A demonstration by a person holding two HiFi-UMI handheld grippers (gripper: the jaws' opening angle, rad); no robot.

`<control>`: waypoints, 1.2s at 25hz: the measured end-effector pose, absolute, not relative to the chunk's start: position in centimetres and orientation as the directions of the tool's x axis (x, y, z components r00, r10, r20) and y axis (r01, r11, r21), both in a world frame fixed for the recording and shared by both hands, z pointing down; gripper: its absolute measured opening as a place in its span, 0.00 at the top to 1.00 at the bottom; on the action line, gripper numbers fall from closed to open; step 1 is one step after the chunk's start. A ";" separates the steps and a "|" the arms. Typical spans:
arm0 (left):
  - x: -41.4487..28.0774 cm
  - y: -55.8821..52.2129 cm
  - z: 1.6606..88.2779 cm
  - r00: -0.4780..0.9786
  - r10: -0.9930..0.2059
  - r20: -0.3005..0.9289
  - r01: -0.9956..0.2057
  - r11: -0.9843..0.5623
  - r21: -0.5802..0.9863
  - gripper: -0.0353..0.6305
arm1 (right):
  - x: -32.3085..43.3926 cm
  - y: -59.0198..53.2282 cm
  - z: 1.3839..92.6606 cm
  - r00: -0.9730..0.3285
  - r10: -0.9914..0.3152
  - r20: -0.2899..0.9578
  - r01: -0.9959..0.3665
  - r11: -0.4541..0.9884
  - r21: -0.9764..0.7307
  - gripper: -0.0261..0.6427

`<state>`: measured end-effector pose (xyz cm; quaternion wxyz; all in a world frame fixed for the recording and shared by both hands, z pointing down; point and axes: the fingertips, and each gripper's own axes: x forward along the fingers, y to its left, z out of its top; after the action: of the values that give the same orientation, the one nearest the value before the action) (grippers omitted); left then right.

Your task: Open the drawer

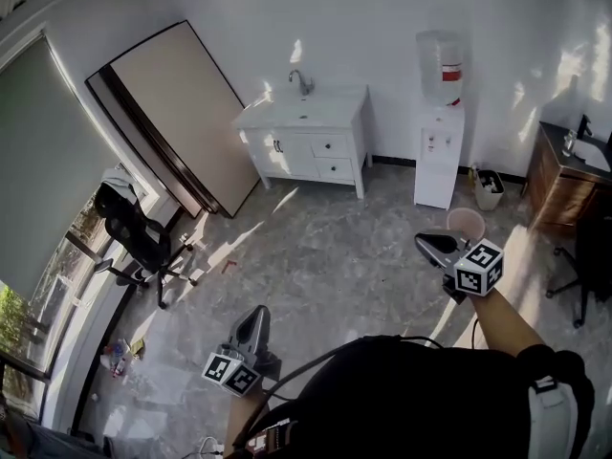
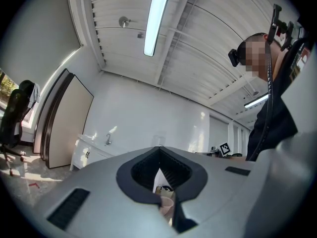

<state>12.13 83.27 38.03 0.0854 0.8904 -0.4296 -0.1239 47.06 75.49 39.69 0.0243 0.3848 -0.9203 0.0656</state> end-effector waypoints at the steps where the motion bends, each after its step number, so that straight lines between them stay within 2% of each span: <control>1: 12.2 82.7 38.3 0.601 -0.788 -0.133 -0.749 -0.613 0.252 0.94 | 47.2 74.9 40.0 -0.702 -0.705 0.097 -0.712 0.694 -0.111 0.96; 9: 9.0 77.4 38.9 0.620 -0.772 -0.143 -0.730 -0.634 0.257 0.94 | 44.5 70.9 42.0 -0.677 -0.727 0.110 -0.735 0.665 -0.131 0.96; 18: 0.9 68.6 36.8 0.686 -0.707 -0.174 -0.672 -0.706 0.221 0.94 | 37.1 65.4 38.9 -0.612 -0.786 0.084 -0.791 0.605 -0.096 0.96; 30: -7.4 62.4 38.0 0.701 -0.697 -0.149 -0.659 -0.714 0.239 0.94 | 27.9 59.9 39.8 -0.623 -0.771 0.133 -0.782 0.612 -0.116 0.96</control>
<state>-7.41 62.40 37.96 0.0837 0.9185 -0.3690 -0.1149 27.91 59.87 39.80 0.0348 0.4327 -0.8972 0.0812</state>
